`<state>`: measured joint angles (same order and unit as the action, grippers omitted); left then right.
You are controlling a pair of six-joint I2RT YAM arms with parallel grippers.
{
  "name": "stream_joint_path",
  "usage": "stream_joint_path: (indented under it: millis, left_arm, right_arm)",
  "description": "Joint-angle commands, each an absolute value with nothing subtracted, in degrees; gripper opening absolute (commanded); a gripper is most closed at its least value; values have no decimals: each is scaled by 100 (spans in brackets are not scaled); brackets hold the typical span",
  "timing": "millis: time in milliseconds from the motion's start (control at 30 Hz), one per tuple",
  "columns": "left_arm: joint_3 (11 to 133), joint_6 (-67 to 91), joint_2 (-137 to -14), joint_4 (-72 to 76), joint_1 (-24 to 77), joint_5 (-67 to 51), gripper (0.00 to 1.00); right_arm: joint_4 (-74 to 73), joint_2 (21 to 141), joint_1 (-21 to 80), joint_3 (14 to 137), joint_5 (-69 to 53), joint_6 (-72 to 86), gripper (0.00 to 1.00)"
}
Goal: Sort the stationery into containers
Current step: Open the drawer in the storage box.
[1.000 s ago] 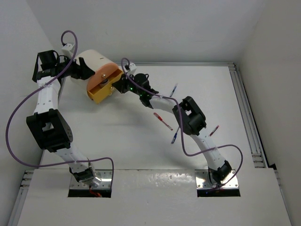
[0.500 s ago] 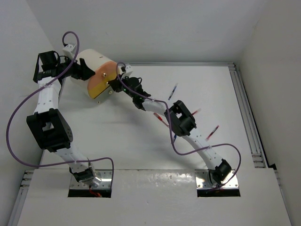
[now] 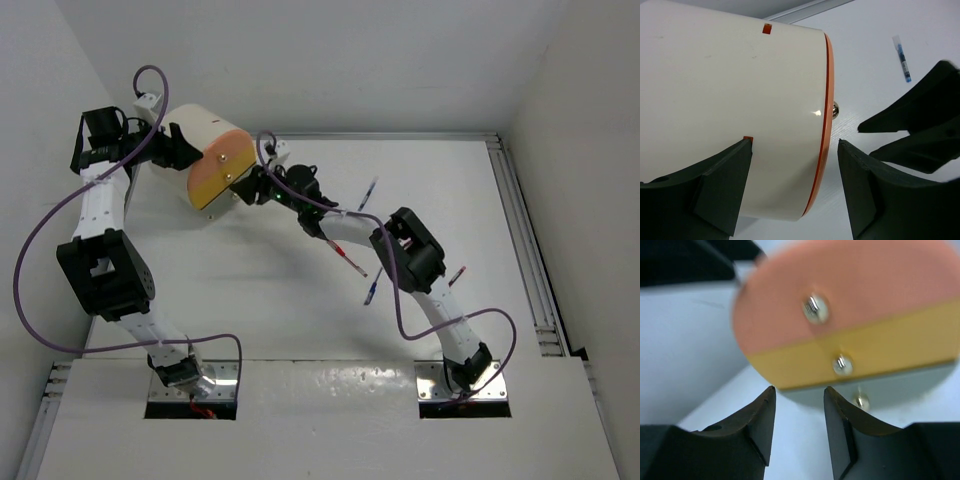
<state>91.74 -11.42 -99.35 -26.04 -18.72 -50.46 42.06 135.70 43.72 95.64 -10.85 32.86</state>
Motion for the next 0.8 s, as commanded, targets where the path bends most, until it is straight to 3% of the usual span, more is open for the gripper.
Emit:
stream_joint_path:
  millis: [0,300,767]
  left_arm:
    - [8895,-1011,-10239,-3472,-1661,-5036,75]
    - [8938,-1169,-10213,-3656,-1635,-4913,74]
    - [9018,-1151,-10125,-3683,-1591,-4896,74]
  right_arm:
    - [4597,13262,4386,9931,-1152,3366,43]
    - [4342,14062,4351,11266,-747,3226,45]
    - [4148,14651,4333,12023,-580,3138,43]
